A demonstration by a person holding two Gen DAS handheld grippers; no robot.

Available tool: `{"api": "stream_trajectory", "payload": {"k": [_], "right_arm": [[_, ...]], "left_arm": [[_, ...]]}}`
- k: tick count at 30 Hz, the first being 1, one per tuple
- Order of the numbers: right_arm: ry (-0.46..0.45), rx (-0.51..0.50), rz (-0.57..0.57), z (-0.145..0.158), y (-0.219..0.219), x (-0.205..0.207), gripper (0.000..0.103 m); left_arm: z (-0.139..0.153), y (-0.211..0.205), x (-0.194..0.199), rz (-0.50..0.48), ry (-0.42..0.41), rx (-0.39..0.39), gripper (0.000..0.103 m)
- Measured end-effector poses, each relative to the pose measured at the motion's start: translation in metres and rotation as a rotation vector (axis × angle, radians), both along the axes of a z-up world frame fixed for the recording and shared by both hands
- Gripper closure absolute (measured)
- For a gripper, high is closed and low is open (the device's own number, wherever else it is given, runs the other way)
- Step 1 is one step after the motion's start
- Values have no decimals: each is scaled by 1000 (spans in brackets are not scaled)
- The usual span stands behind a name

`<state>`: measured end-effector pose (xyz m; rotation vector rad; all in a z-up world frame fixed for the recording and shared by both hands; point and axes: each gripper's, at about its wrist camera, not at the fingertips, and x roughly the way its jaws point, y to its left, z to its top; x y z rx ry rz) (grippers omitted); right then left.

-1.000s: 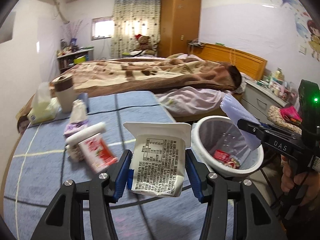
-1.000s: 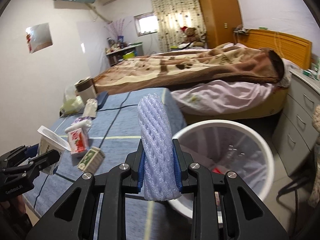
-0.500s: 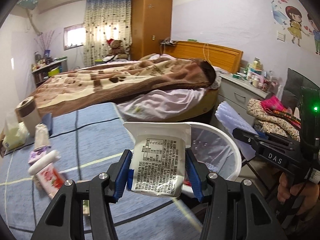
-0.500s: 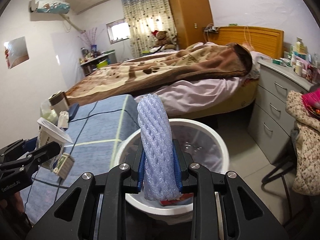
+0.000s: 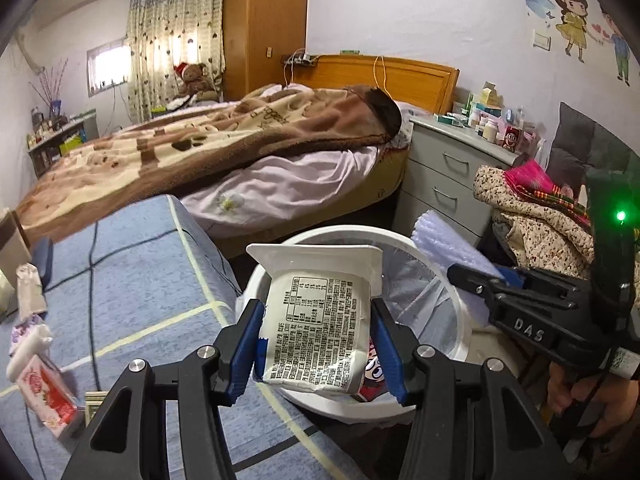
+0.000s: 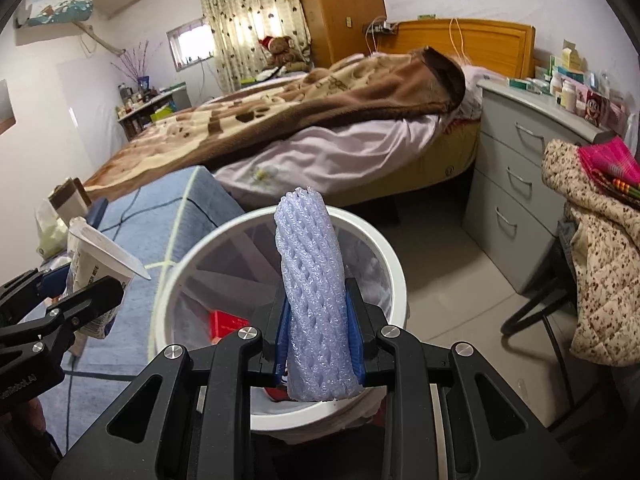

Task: Collect trash
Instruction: 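Carry yogurt cup and foam net over the wastebasket and open both tools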

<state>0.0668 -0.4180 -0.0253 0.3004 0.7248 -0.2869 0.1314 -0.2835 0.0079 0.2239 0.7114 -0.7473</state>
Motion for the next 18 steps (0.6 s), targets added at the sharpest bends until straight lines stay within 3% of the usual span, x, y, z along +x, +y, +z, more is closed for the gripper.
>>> {"api": "stream_trajectory", "payload": {"k": [5, 13, 16, 18], "right_arm": [[20, 20, 3, -8, -4, 5, 77], [50, 20, -12, -12, -10, 10, 75], [62, 19, -17, -13, -9, 12, 67], [56, 33, -20, -13, -10, 12, 44]], "left_arm": [[-9, -10, 9, -12, 9, 24, 49], [-10, -11, 17, -16, 32, -9, 49], [-8, -8, 20, -3, 36, -20, 38], [-7, -6, 20, 1, 34, -21, 38]]}}
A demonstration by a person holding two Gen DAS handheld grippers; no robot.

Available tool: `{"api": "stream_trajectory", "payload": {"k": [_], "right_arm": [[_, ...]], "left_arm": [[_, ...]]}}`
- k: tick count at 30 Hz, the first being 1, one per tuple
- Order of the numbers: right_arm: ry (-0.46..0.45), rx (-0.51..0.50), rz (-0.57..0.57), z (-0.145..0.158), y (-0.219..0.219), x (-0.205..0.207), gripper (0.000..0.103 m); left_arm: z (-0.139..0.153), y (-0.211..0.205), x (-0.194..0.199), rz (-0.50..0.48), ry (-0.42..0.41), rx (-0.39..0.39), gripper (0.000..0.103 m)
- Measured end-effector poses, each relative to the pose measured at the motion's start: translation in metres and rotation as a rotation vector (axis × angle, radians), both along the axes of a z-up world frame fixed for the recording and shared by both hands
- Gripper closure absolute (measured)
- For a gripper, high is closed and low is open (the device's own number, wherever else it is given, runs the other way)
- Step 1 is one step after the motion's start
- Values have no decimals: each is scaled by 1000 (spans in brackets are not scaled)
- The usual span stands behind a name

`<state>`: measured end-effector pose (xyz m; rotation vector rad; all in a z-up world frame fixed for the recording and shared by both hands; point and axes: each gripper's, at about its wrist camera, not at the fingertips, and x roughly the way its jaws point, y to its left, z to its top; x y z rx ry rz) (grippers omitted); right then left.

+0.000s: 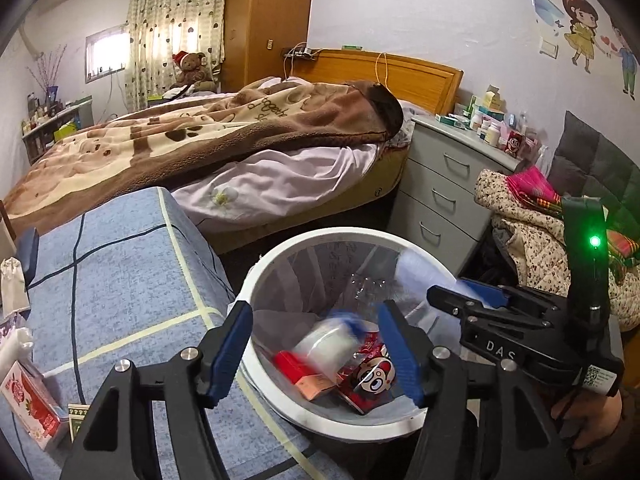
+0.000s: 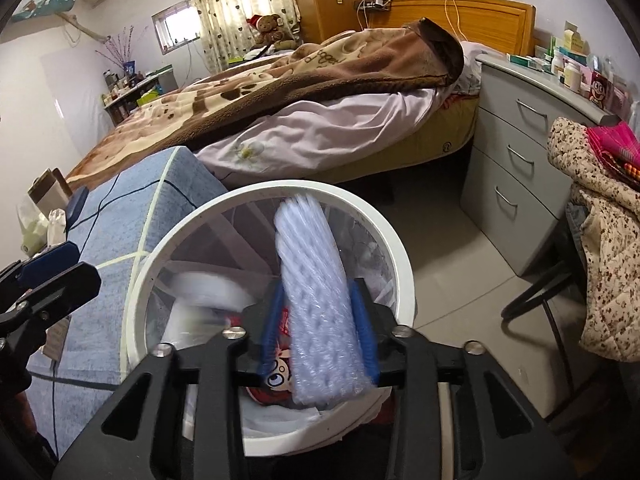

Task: Collect trash
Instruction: 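Carry yogurt cup and foam net over the wastebasket and open both tools, then move both open tools back toward the remaining trash on the table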

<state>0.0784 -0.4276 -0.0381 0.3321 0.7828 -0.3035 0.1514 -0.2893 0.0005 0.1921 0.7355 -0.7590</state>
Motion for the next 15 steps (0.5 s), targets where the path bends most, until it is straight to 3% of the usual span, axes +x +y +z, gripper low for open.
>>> {"api": "stream_trajectory", "payload": {"k": [2, 15], "right_arm": [[-9, 5, 0, 2, 1, -2, 40], [-40, -16, 17, 17, 19, -1, 40]], "left_arm": [[2, 5, 1, 5, 2, -6, 38], [18, 51, -3, 80, -20, -39, 38]]}}
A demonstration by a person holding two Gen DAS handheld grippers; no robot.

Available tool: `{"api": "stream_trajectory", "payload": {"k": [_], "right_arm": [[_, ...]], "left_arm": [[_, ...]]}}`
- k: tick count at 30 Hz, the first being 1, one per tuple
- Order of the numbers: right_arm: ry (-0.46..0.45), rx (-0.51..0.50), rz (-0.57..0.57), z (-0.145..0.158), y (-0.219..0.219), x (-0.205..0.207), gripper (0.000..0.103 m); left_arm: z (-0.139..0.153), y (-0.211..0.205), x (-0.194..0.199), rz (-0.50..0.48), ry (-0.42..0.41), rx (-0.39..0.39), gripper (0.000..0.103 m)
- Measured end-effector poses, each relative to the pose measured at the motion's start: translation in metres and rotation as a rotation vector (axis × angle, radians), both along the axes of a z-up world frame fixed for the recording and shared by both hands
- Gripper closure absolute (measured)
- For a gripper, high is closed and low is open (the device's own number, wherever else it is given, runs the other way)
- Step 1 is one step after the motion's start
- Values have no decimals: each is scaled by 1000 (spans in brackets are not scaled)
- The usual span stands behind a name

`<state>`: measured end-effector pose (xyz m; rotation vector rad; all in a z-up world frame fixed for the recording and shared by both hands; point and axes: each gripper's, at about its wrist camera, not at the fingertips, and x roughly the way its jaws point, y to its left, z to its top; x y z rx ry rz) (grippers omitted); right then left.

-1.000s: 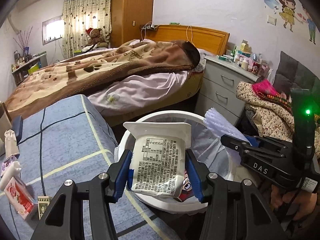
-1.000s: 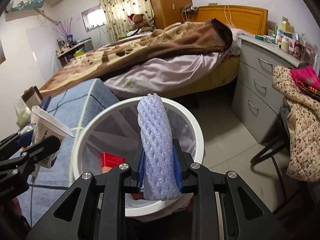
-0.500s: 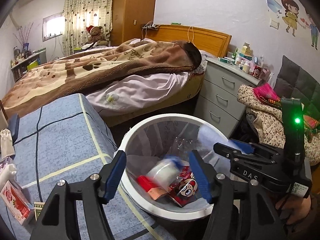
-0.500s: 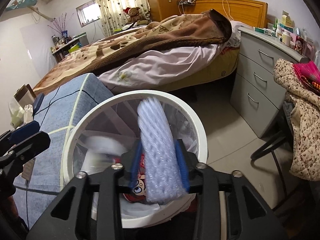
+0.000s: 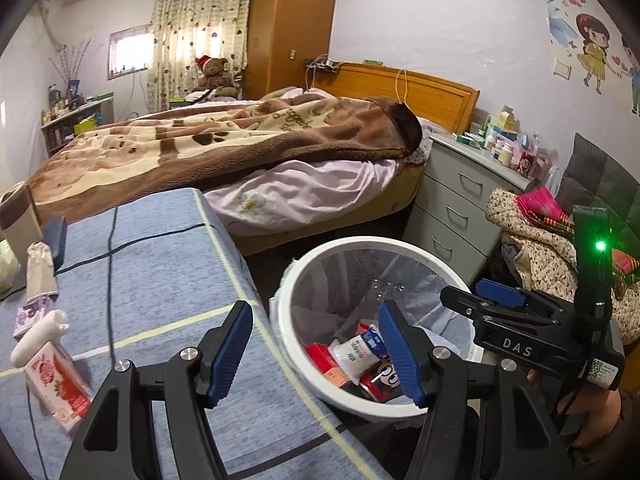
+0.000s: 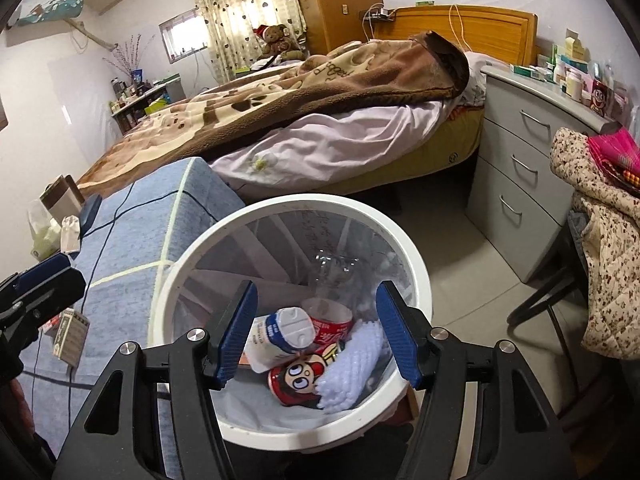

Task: Collect trash
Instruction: 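Move both open tools back toward the remaining trash on the table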

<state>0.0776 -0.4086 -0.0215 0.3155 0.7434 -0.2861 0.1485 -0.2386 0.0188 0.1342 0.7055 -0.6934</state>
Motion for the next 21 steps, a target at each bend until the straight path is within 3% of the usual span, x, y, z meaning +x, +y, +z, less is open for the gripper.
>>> {"api": "stream_trajectory", "payload": {"k": [9, 21], "right_arm": [[-18, 8, 42, 1, 23, 4, 40], [-36, 27, 183, -1, 80, 17, 39]], "left_arm": [[7, 46, -3, 80, -34, 5, 38], [5, 128, -3, 233, -36, -5, 38]]}}
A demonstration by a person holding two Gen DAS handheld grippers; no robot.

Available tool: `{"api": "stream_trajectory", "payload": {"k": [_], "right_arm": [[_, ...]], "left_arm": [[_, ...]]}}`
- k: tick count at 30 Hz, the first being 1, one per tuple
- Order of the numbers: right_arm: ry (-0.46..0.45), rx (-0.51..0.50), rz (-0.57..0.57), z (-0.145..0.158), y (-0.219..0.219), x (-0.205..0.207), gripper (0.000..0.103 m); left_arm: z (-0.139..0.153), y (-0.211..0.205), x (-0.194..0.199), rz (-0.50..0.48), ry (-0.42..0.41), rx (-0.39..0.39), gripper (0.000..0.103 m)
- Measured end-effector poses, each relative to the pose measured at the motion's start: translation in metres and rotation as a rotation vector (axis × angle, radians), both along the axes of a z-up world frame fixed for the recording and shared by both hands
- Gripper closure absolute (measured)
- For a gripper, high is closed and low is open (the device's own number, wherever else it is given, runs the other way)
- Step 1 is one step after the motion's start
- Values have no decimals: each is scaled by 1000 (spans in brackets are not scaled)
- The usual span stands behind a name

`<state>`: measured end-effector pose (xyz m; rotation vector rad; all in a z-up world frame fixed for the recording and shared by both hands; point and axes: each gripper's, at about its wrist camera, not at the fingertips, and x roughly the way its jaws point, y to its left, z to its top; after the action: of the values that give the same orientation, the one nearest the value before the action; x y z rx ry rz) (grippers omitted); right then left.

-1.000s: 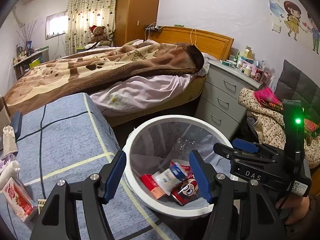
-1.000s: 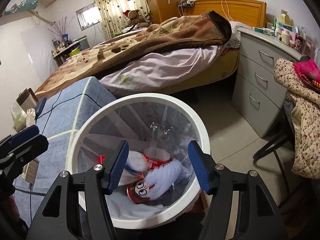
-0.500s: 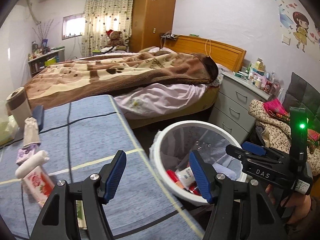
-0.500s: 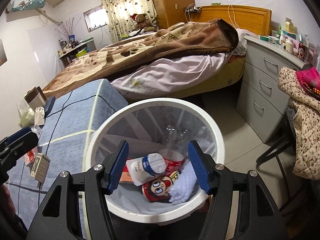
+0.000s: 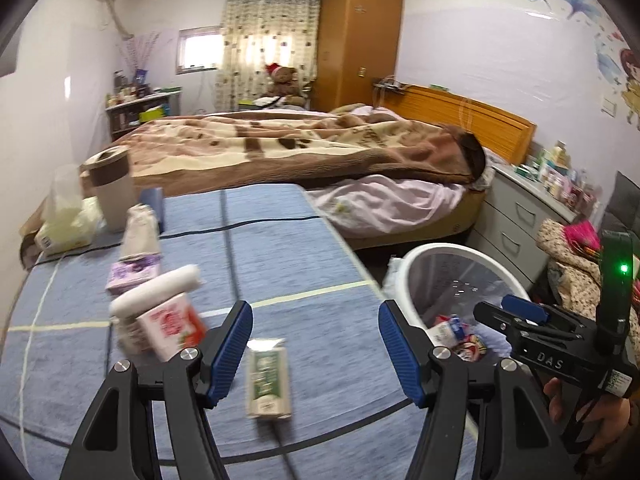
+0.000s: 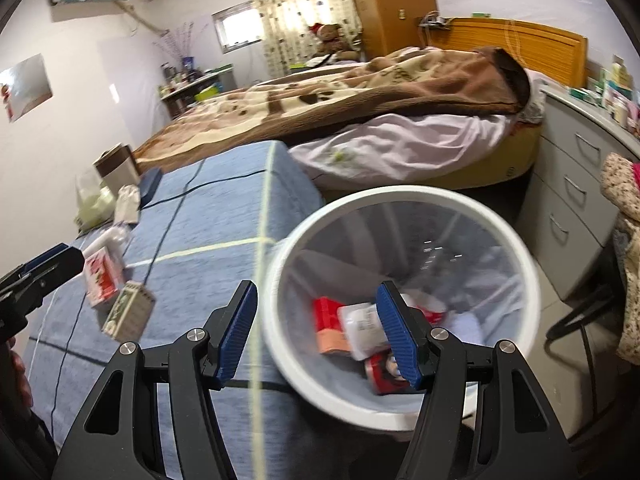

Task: Collect trash
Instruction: 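Move both open tools back toward the remaining trash on the table, then grasp the strawberry milk carton with left tool while right tool grasps the green medicine box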

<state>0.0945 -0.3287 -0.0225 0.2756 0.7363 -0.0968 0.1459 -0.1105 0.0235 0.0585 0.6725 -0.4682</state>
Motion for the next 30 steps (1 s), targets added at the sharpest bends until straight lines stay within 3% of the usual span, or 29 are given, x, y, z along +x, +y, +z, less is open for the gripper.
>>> {"api": "stream_trajectory", "payload": {"k": [3, 13, 21, 30], "right_arm": [[5, 14, 24, -3, 12, 3, 34], [45, 33, 162, -13, 66, 20, 34], [60, 9, 257, -14, 108, 33, 34], [114, -15, 333, -25, 142, 50, 34]], "left_arm": [[-2, 21, 3, 43, 6, -4, 38], [-16, 92, 15, 163, 34, -20, 38], [-28, 125, 31, 194, 72, -37, 38], [-42, 133, 56, 172, 124, -53, 38]]}}
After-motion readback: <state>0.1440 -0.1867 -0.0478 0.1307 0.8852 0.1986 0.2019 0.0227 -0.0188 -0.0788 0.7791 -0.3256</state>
